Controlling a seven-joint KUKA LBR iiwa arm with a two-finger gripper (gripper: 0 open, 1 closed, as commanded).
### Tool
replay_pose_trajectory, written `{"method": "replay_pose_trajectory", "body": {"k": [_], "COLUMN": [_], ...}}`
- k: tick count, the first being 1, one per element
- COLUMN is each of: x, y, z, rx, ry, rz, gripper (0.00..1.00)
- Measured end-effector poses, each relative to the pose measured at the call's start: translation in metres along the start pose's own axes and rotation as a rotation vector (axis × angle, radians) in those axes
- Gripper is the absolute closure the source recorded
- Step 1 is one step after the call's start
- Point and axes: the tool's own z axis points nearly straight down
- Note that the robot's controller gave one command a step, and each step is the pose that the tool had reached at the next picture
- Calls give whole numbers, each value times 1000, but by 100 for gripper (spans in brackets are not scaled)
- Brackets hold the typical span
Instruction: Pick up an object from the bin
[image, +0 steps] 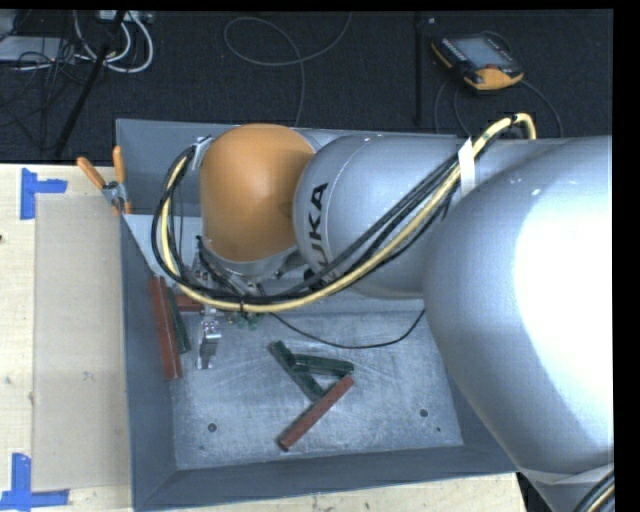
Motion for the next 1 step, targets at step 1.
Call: {"method": "replay_pose_trajectory", "body": {"k": [1], "x": [0], "y": [-1], "z": [0], "rx": [-1], "ry": [-1], "rz": [1], "gripper": [0]}}
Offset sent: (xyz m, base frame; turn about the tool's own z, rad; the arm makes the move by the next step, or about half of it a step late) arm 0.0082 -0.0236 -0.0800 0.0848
